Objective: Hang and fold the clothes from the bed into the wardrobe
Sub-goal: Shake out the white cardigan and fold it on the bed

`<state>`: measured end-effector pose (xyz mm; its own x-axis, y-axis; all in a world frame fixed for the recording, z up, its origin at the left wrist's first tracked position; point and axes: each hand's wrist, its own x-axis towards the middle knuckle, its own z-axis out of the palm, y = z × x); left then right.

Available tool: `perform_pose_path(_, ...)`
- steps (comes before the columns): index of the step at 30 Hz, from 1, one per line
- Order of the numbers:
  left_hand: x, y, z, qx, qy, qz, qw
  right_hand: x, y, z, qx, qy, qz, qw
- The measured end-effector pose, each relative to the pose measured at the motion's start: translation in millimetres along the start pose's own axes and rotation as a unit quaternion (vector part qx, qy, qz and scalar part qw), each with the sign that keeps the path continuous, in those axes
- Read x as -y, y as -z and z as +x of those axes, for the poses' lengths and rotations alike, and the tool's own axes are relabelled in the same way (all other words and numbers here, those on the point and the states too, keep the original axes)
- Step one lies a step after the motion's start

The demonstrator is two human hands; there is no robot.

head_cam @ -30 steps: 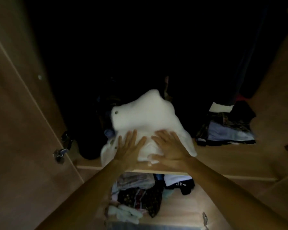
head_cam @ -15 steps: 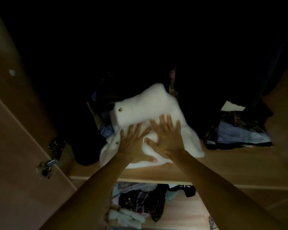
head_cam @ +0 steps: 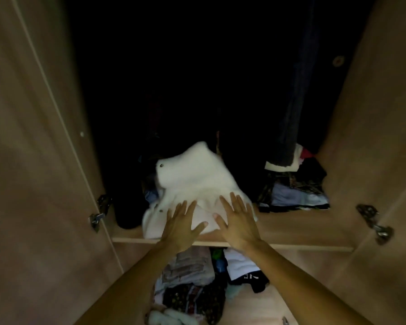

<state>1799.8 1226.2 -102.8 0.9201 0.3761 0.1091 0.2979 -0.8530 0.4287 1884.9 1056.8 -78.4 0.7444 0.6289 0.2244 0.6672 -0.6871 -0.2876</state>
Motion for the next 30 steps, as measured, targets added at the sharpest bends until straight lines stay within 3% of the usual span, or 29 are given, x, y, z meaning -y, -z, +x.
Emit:
perform_pose_path(7,-91.4,37.3,-89.3,-0.105,-0.058,-0.039,0.992,-1.6,72.8,-76.3,-0.06,-0.021,0.058,0.996)
perform_pose_path(15,-164.1,60.3,-178.2,-0.074,-0.071,-0.023,0.994,-9.6,129.9,-174.7,-0.127,-0.015,0.146,0.981)
perform_pose_path(18,-186.3,63.6,-212.8,-0.051,-0.119,-0.01,0.992,-10.7,151.7,-221.3,-0.163,-0.025,0.143,0.976)
perform_pose_path(24,-239.3,63.4,-276.8,-0.032,-0.244,-0.085,0.965,-32.4,184.7,-337.4,-0.196,-0.116,0.105,0.968)
perform_pose_path(30,-285.7,28.0,-332.7,0.091,-0.342,-0.142,0.925,-49.3,197.4,-471.9,-0.206,-0.276,0.034,0.938)
